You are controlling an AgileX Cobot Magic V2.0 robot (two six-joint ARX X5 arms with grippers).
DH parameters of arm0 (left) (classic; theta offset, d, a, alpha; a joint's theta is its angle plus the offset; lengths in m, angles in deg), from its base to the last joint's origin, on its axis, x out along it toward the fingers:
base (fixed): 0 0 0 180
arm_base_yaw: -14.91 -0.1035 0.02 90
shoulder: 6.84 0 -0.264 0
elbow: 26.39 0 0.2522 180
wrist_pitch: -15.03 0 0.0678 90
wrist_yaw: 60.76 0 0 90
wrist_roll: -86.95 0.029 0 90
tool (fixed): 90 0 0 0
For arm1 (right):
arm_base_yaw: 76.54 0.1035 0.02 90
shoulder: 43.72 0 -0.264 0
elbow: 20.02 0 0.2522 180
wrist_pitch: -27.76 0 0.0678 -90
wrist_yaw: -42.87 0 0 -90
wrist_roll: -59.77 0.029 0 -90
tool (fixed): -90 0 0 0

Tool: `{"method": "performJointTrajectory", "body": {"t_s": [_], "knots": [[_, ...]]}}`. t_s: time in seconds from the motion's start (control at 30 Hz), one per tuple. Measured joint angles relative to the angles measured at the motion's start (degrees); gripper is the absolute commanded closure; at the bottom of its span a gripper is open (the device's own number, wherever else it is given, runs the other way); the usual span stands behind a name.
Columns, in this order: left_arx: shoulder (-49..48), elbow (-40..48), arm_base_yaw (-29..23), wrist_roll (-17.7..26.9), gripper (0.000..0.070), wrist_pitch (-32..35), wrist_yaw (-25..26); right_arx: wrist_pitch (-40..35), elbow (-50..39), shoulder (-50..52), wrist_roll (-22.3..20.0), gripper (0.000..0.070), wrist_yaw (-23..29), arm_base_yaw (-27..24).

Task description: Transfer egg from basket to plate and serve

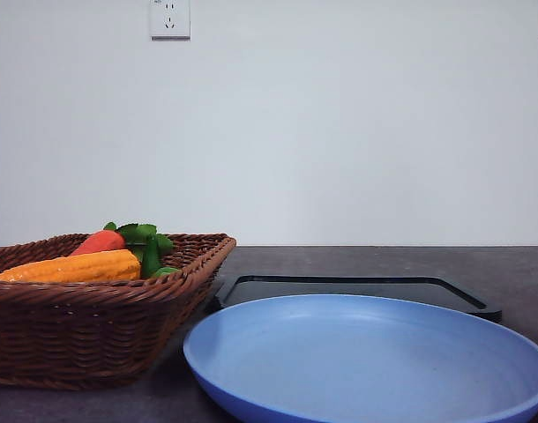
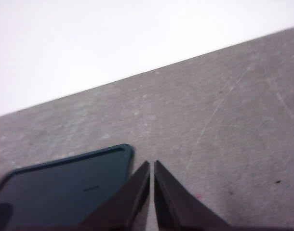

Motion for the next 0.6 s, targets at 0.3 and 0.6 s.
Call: {"method": "performJointTrajectory", "body": {"t_s": [0.3, 0.6], "knots": [[0.3, -1.4, 0.0, -1.7, 0.07, -1.1, 6.3, 7.9, 2.4, -0.2, 4.2, 0.07, -5.7, 0.0], [11.1, -10.6, 0.0, -1.6, 0.07, -1.8, 8.9, 13.7, 14.3, -7.9, 4.0, 0.07, -5.9, 0.0]]}}
